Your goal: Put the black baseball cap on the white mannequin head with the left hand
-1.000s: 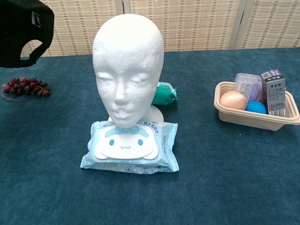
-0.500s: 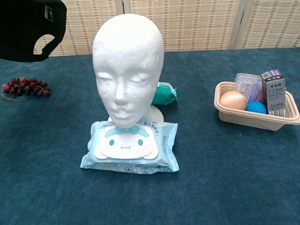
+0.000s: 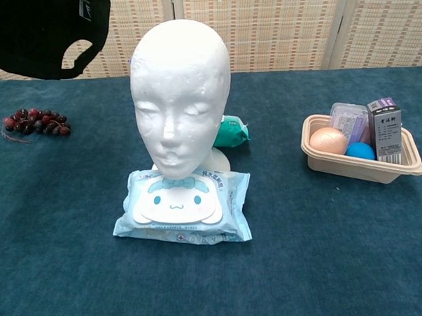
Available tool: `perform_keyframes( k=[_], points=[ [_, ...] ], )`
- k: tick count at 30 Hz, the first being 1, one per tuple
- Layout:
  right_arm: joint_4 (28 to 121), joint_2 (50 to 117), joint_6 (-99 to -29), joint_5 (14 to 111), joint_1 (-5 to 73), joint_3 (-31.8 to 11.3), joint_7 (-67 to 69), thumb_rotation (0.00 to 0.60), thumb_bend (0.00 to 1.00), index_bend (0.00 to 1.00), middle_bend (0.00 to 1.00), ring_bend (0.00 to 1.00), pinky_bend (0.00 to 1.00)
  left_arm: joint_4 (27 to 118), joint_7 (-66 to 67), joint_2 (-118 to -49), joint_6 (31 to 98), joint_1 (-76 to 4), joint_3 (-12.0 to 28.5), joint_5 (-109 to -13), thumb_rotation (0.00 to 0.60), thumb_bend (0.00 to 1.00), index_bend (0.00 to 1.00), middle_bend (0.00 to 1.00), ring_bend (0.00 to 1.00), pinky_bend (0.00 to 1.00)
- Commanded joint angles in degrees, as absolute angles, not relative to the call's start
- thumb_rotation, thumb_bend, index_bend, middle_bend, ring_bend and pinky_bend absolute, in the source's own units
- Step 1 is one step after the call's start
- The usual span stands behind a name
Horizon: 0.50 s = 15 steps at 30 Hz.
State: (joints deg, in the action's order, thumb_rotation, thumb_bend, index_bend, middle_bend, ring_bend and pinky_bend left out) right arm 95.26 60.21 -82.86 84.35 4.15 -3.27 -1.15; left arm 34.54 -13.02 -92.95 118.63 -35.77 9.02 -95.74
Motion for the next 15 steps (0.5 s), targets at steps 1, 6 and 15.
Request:
perform_keyframes(
  k=[1,6,15],
  points=[
    [95.26,60.18,-82.88,84.31,4.14,-3.3,-1.09,0.6,0.0,0.33,0.31,0.16,0.29,35.41,-12.44,-92.73,118.75,-36.19,8.91,-96.25,0.6,0.42,0.73,0.53,0.37,0.53],
    [95.25,60.15,-82.92,84.3,4.1,-3.32,-0.95,0.6,0.0,0.33,0.31,0.16,0.29,37.05,-11.24,-92.31,118.84,-36.83,8.7,-97.2,0.6,0.42,0.73,0.53,0.37,0.53],
    [95.28,60.07,-82.99,84.33,4.05,-3.33,-0.81,0.6,0.0,0.33,0.31,0.16,0.29,41.7,-8.35,-91.28,119.32,-38.15,8.44,-99.51,0.6,0.42,0.73,0.53,0.37,0.54]
  ],
)
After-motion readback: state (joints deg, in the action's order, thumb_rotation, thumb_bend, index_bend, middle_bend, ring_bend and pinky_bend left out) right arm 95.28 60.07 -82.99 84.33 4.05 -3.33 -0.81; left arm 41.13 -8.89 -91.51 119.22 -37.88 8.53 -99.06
